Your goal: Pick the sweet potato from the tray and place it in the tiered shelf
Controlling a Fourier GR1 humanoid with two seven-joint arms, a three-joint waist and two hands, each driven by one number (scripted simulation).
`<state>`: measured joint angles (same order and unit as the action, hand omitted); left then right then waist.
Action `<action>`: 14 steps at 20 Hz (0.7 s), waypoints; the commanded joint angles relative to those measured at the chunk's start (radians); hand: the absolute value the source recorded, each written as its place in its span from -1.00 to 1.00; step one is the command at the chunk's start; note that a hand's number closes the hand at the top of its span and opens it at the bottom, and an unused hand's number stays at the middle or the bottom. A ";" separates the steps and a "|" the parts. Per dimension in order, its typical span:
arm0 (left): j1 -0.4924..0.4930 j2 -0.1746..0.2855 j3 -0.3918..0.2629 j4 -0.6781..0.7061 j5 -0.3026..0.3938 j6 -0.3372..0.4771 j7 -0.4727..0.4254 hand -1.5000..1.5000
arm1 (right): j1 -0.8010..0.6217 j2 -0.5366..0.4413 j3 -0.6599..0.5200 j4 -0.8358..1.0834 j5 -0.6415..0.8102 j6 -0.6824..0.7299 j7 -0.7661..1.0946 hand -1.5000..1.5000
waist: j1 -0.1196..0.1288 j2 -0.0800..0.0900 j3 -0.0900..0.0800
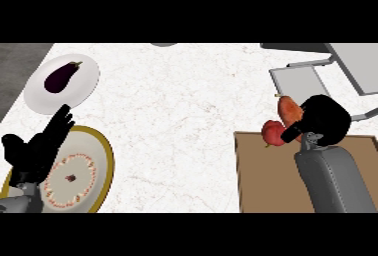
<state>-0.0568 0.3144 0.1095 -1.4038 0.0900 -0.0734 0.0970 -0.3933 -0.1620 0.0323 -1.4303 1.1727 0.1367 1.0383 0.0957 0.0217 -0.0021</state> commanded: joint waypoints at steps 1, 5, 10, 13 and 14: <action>-0.025 0.000 -0.008 0.001 0.002 -0.009 0.015 0.00 | -0.252 0.093 -0.046 0.114 0.114 -0.050 0.259 1.00 | 0.019 0.002 0.000; -0.007 0.000 -0.006 0.007 -0.008 -0.004 0.001 0.00 | -0.418 0.138 -0.108 0.213 0.214 -0.125 0.327 1.00 | 0.006 -0.002 0.000; 0.012 -0.010 -0.003 0.016 -0.004 -0.003 -0.001 0.00 | -0.580 0.160 -0.149 0.221 0.244 -0.207 0.393 1.00 | -0.015 -0.010 0.000; -0.030 -0.005 0.002 0.022 -0.006 0.009 0.029 0.00 | -0.664 0.161 -0.124 0.219 0.285 -0.227 0.441 1.00 | -0.026 -0.015 0.000; 0.000 0.006 0.011 0.034 -0.001 -0.009 0.010 0.00 | -0.698 0.161 -0.135 0.215 0.303 -0.217 0.447 1.00 | -0.028 -0.017 -0.001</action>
<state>-0.0646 0.3107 0.1084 -1.3836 0.0845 -0.0748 0.1082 -0.9647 -0.0150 -0.0948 -1.2252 1.4285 -0.0051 1.2227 0.0797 0.0104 -0.0021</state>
